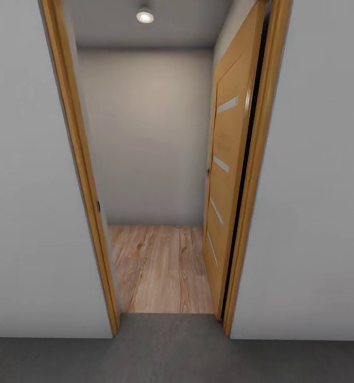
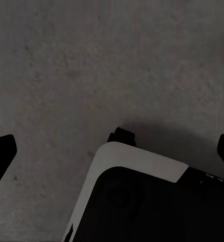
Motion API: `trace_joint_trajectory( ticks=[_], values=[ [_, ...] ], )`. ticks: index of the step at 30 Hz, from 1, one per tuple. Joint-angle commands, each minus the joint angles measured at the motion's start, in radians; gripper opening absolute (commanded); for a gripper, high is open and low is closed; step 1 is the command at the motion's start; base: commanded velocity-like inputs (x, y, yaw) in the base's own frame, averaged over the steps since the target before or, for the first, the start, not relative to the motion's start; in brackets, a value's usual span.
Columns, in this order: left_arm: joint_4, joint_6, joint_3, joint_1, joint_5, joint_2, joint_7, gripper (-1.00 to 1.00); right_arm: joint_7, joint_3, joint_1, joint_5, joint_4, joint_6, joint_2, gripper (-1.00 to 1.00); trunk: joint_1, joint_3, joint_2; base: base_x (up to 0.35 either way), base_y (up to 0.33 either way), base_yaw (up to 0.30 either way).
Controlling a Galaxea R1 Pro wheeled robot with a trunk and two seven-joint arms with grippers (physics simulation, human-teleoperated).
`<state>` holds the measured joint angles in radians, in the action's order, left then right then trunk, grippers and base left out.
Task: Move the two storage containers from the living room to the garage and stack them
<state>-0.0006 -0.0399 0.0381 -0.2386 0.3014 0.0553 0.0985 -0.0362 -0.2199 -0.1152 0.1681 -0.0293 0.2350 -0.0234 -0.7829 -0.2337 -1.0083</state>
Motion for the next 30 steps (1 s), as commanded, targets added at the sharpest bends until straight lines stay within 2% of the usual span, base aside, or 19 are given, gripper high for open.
trace_joint_trajectory(
  ticks=[1, 7, 17, 30],
  values=[
    [0.001, -0.003, 0.003, -0.001, 0.002, 0.0, 0.001, 1.0, -0.001, -0.009, -0.001, 0.009, -0.003, 0.006, 0.0, 1.0, -0.001, -0.001, -0.001, 0.324, -0.001, 0.0],
    [0.001, -0.003, 0.004, -0.001, 0.002, 0.0, 0.001, 1.0, -0.004, -0.009, -0.001, 0.01, -0.003, 0.006, 0.002, 1.0, -0.001, -0.001, -0.001, 0.324, 0.0, 0.021],
    [0.001, -0.003, 0.004, -0.001, 0.002, 0.0, 0.001, 1.0, -0.006, -0.009, -0.001, 0.01, -0.003, 0.006, 0.002, 1.0, -0.001, -0.001, -0.001, 0.325, 0.0, 0.217],
    [0.001, -0.004, 0.003, -0.001, 0.002, 0.0, 0.001, 1.0, -0.003, -0.009, -0.001, 0.007, -0.003, 0.005, 0.0, 1.0, -0.001, -0.001, -0.001, 0.325, 0.0, 0.018]
  ],
)
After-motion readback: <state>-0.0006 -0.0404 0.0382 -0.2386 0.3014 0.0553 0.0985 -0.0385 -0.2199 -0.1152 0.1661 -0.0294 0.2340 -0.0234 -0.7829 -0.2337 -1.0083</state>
